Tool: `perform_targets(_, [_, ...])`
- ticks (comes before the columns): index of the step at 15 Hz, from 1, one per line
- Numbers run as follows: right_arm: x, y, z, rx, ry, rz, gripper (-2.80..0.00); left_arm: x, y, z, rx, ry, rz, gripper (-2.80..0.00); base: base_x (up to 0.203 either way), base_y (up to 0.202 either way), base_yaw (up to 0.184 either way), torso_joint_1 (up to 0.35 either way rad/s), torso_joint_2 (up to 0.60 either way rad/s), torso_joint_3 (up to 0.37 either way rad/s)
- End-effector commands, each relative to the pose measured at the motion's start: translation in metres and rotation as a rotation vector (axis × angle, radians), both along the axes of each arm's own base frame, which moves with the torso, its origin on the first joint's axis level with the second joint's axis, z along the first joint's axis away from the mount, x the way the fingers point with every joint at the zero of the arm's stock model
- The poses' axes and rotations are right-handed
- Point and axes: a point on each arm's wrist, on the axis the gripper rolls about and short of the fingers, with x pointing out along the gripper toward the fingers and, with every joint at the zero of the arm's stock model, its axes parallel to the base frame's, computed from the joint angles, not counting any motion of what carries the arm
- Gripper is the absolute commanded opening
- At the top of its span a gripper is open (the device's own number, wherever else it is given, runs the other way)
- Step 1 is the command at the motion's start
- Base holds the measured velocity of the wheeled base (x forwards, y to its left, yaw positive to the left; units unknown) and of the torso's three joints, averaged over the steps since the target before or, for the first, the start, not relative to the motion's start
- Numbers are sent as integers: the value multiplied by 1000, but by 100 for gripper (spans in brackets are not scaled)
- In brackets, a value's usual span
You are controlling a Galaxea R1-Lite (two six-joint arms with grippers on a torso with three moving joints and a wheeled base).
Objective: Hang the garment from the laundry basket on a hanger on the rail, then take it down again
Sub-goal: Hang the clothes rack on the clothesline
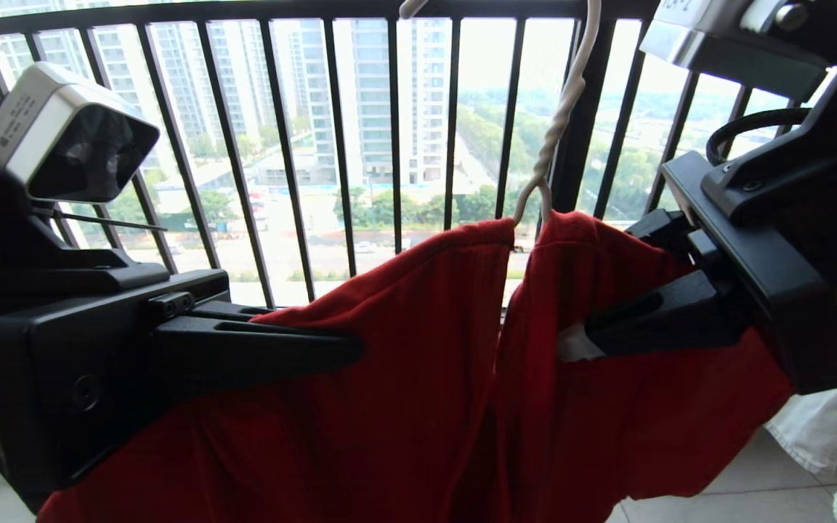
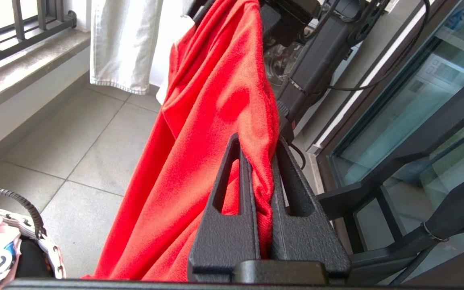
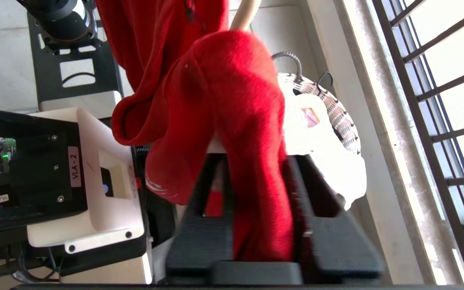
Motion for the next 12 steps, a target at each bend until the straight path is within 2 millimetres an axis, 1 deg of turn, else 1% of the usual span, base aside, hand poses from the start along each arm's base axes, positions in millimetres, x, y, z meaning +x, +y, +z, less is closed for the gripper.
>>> perform_targets(1, [-2, 1, 0, 7, 20, 3, -280, 0, 0, 1, -5, -6, -2, -280, 0, 0, 0, 0, 0, 0])
perform_targets(5, [-4, 3, 3, 40, 84, -31, -280, 4, 1, 1, -24, -32, 15, -280, 0, 0, 0, 0, 0, 0])
perform_targets(12, [-4, 6, 1, 38, 80, -18, -280, 5, 1, 1, -23, -56, 21, -280, 0, 0, 0, 0, 0, 0])
